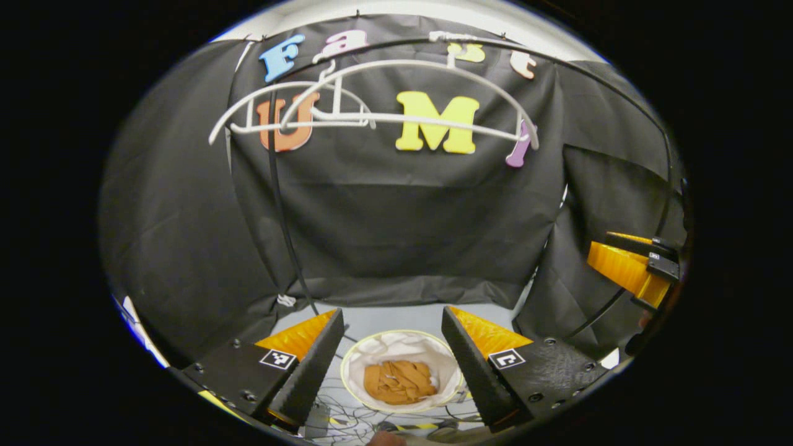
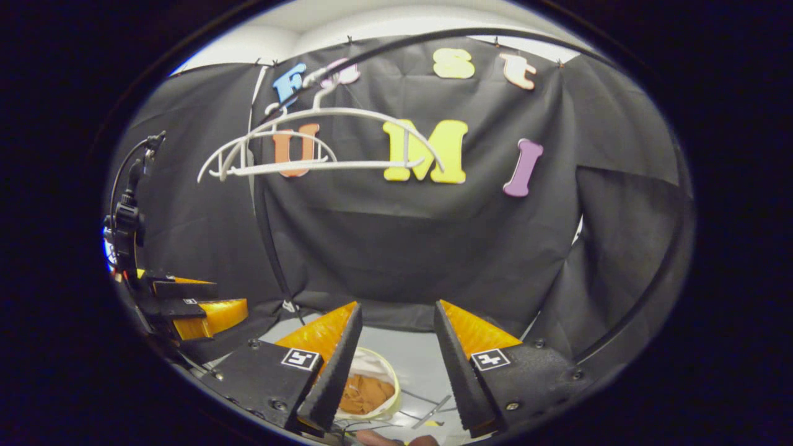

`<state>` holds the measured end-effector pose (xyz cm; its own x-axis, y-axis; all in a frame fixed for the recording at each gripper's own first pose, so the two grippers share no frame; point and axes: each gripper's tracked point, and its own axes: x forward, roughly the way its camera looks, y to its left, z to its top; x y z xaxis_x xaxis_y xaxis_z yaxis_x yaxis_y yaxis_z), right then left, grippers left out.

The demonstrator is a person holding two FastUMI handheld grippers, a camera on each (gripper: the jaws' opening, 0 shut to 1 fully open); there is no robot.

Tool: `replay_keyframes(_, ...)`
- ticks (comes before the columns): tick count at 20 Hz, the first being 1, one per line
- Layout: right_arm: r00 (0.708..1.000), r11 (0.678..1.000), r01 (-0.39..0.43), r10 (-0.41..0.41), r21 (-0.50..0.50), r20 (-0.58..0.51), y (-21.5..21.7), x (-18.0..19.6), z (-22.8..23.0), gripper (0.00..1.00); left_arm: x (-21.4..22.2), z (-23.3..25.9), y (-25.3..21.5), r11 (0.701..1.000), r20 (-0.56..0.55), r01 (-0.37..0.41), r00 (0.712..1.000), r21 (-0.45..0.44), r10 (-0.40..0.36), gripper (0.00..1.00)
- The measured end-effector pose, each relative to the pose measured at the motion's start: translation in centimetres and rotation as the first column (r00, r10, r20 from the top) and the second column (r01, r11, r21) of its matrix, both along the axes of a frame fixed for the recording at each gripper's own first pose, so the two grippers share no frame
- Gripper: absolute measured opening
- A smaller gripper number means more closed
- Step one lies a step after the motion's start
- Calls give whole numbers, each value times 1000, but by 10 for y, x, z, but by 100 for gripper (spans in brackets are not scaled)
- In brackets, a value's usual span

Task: Grasp the clothes on the hanger with both hands and then place them into the laundry hamper below.

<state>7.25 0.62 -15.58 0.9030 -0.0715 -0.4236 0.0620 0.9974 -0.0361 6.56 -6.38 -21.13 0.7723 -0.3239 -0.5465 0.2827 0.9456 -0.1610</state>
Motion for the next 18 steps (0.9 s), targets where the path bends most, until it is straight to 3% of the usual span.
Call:
replay_keyframes(1,999,1000,1,0,-6,39,-3,-5,13,75,0,6,1,1000,33,-5,999,0,5,100)
replay_keyframes(4,993,999,31,-29,-10,117,-17,-15,52,80,-1,51,3,1000,143,-16,989,-11,18,97)
replay_keyframes(5,990,999,33,-32,-11,140,-19,-24,65,87,-2,64,3,1000,179,-23,984,-18,26,97)
replay_keyframes(6,985,999,27,-23,-19,172,-21,-28,79,83,-4,79,5,999,214,-32,976,-27,37,98)
replay_keyframes(7,978,999,28,-21,-30,208,-24,-33,92,87,-8,90,8,999,248,-39,968,-35,47,100)
replay_keyframes(10,954,1000,16,-8,-26,299,-30,-50,126,83,-20,118,12,998,329,-54,943,-29,61,92)
replay_keyframes(11,947,1000,14,-6,-23,322,-34,-49,134,87,-22,124,13,997,354,-67,933,-28,72,92)
replay_keyframes(18,914,999,22,-5,-37,406,-53,-80,159,84,-45,166,30,991,474,-130,871,-37,132,97)
